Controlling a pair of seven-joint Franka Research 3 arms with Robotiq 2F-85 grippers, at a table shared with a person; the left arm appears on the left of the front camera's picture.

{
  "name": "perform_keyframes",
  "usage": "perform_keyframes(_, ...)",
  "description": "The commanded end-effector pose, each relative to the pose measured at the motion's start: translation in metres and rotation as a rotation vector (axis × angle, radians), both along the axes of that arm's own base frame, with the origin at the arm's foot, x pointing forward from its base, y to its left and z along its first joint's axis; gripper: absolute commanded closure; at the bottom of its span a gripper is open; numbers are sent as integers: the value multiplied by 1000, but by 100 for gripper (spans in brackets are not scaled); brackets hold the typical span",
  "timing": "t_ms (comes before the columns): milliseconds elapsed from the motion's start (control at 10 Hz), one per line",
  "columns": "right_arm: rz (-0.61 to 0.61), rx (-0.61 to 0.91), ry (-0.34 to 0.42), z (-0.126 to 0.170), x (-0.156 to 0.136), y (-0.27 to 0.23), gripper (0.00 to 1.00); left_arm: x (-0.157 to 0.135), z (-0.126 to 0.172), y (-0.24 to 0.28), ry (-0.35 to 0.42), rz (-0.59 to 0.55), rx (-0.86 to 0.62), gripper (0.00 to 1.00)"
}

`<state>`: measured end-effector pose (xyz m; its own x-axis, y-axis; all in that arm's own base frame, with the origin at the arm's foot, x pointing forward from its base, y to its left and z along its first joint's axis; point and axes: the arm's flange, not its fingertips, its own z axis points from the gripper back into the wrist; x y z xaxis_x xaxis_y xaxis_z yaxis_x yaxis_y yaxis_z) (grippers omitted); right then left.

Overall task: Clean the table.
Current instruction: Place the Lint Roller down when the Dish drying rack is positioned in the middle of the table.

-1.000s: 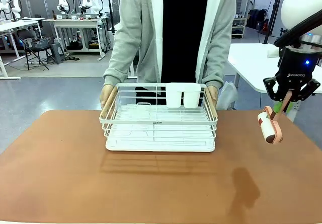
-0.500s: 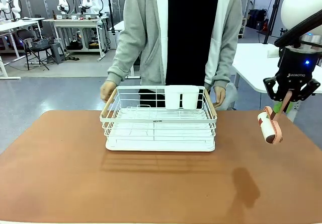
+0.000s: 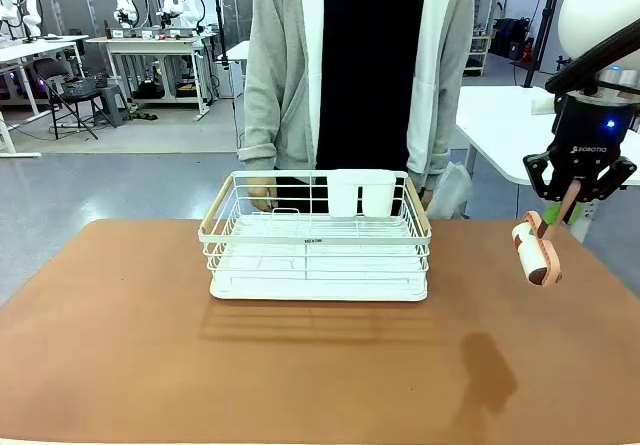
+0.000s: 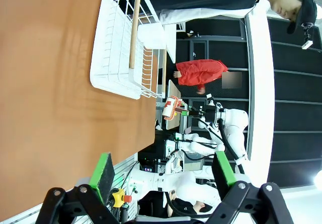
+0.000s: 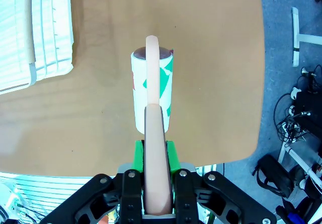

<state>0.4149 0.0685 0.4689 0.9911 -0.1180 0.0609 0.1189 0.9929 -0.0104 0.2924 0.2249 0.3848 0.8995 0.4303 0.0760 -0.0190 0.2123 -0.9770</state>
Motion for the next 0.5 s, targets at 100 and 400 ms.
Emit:
perform_keyframes(100, 0, 0, 0, 0, 0, 0, 79, -1, 0, 3, -32, -3, -11, 0)
perform_keyframes(400, -413, 64, -114, 15, 13, -3, 79, -1, 0, 3, -32, -3, -11, 0)
